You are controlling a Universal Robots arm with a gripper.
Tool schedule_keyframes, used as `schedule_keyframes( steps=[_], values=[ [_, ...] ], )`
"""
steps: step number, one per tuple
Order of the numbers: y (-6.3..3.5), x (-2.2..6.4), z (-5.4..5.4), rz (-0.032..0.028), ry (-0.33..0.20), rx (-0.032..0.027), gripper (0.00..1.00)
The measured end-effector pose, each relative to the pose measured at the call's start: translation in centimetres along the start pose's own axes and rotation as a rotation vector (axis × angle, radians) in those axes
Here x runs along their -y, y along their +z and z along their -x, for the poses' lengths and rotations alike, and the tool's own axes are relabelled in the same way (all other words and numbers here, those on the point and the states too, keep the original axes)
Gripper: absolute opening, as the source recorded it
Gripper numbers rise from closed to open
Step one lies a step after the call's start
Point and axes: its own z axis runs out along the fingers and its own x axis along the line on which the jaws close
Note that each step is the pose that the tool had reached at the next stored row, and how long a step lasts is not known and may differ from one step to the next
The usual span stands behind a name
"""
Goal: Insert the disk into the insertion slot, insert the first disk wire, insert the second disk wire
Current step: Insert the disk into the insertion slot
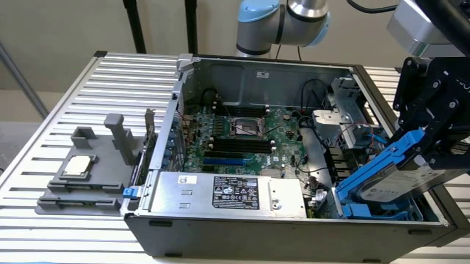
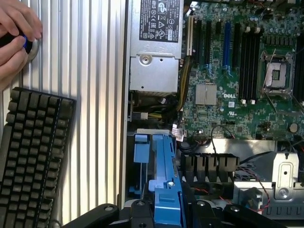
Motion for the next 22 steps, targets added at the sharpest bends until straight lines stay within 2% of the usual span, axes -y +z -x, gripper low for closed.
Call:
schedule_keyframes(
  steps=[6,16,22],
  values=[
    [0.0,-0.02,0.01,-0.0049,0.0,-0.0002,0.33],
    [0.0,-0.03,0.01,-0.0086,-0.001,-0.0002,0.33],
    [-0.04,-0.12,0.07,-0.0181,-0.001,-0.0009,0.33]
  ],
)
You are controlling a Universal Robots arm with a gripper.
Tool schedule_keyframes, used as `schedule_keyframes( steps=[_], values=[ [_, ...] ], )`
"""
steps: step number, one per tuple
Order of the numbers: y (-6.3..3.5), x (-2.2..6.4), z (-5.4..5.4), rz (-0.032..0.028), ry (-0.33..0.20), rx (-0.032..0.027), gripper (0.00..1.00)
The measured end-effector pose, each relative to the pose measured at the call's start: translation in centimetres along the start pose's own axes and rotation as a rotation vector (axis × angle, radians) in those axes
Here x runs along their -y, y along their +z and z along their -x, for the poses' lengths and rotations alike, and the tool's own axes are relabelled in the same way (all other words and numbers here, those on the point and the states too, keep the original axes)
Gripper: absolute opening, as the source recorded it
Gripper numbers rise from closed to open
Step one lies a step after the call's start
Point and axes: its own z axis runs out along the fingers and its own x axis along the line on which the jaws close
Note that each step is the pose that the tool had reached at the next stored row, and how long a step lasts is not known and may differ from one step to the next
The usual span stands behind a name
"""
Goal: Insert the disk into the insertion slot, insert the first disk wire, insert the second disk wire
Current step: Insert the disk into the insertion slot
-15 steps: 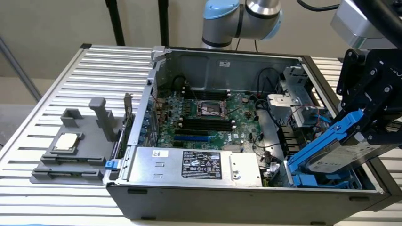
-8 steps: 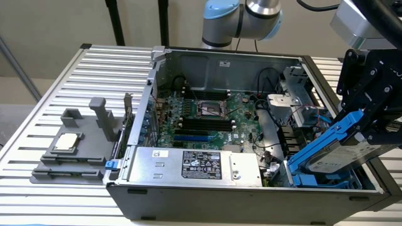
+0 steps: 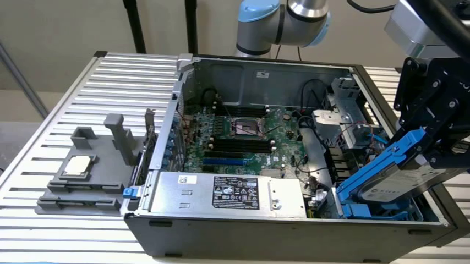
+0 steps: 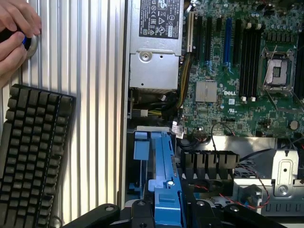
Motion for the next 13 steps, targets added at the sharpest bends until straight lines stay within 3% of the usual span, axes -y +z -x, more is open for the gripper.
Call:
schedule_keyframes(
  steps=[7,13],
  values=[
    [-0.11,-0.35,0.11,-0.0096,-0.003,-0.0007,0.33],
    [-0.18,-0.7,0.25,-0.0342,-0.012,-0.001,0.33]
  ],
)
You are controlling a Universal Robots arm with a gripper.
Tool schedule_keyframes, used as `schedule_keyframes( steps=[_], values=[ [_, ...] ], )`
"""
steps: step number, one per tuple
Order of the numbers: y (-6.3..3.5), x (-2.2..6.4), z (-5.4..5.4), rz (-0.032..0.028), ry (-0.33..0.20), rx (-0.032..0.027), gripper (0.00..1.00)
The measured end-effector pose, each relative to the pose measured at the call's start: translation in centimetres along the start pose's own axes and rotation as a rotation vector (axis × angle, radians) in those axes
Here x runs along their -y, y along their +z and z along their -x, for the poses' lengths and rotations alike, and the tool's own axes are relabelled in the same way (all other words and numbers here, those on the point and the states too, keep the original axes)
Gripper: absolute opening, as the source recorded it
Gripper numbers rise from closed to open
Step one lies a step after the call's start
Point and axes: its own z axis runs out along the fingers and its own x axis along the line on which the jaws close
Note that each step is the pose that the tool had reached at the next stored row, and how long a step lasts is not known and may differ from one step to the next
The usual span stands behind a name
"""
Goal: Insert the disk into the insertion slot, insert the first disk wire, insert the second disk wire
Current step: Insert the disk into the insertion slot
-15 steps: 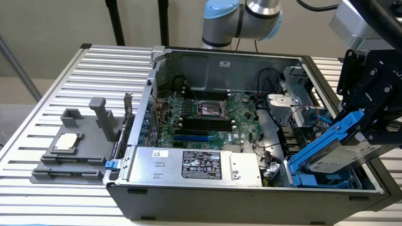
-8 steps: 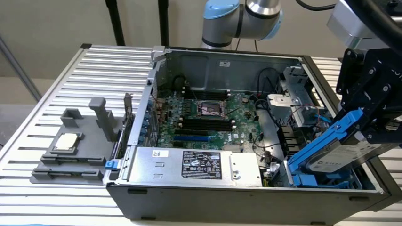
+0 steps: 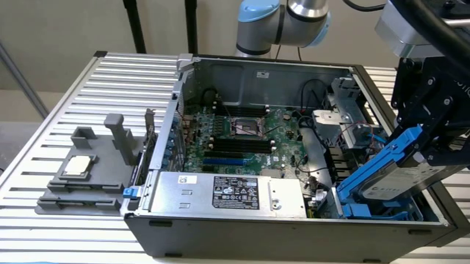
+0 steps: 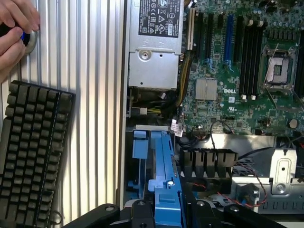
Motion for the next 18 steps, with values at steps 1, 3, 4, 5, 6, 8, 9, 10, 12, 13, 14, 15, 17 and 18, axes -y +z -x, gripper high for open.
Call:
schedule_keyframes(
  steps=[1,3,4,5,6,8,9,10,12,13,14,15,17,18],
  values=[
    [-0.03,-0.06,0.0,-0.0038,-0.001,-0.0002,0.33],
    [-0.08,-0.19,0.1,-0.0112,-0.004,-0.0004,0.33],
    [-0.12,-0.26,0.1,-0.0148,-0.005,-0.0005,0.33],
    [-0.14,-0.34,0.1,-0.0182,-0.006,-0.0006,0.33],
    [-0.17,-0.42,0.1,-0.021,-0.007,-0.0008,0.33],
    [-0.22,-0.6,0.1,-0.0256,-0.009,-0.0017,0.33],
    [-0.24,-0.69,0.2,-0.0275,-0.01,-0.0022,0.33],
    [-0.26,-0.78,0.2,-0.0293,-0.012,-0.0032,0.33],
    [-0.3,-0.97,0.2,-0.0324,-0.014,-0.0048,0.33],
    [-0.33,-1.06,0.3,-0.034,-0.015,-0.0063,0.33],
    [-0.35,-1.14,0.3,-0.0357,-0.016,-0.0074,0.33],
    [-0.38,-1.23,0.3,-0.0379,-0.017,-0.0087,0.33],
    [-0.43,-1.38,0.4,-0.0436,-0.019,-0.0114,0.33],
    [-0.46,-1.46,0.4,-0.0474,-0.02,-0.0128,0.33]
  ],
)
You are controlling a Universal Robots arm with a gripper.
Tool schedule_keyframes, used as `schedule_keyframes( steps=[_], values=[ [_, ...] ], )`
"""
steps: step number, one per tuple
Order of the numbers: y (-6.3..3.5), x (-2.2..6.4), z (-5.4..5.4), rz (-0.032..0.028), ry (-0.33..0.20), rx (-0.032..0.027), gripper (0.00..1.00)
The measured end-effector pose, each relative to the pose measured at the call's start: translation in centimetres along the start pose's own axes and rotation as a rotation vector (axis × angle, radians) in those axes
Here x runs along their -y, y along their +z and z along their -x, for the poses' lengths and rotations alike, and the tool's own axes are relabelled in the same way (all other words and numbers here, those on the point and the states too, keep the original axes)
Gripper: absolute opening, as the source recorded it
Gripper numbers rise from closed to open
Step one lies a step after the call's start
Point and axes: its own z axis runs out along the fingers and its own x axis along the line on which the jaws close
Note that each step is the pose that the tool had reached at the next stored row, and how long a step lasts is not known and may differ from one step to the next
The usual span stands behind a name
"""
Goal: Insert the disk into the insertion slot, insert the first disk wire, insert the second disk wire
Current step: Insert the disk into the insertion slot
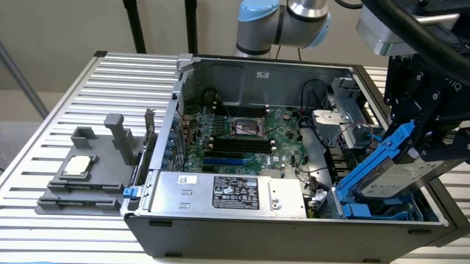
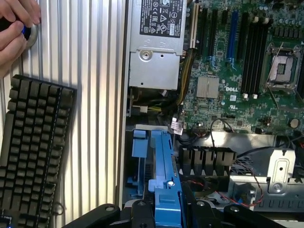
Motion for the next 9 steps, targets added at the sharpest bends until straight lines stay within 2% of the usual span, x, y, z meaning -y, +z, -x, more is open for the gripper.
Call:
schedule_keyframes(
  steps=[3,9],
  values=[
    [-0.07,-0.18,0.07,-0.0143,-0.004,-0.0039,0.33],
    [-0.18,-0.73,0.12,-0.0612,-0.01,-0.0072,0.33]
  ],
)
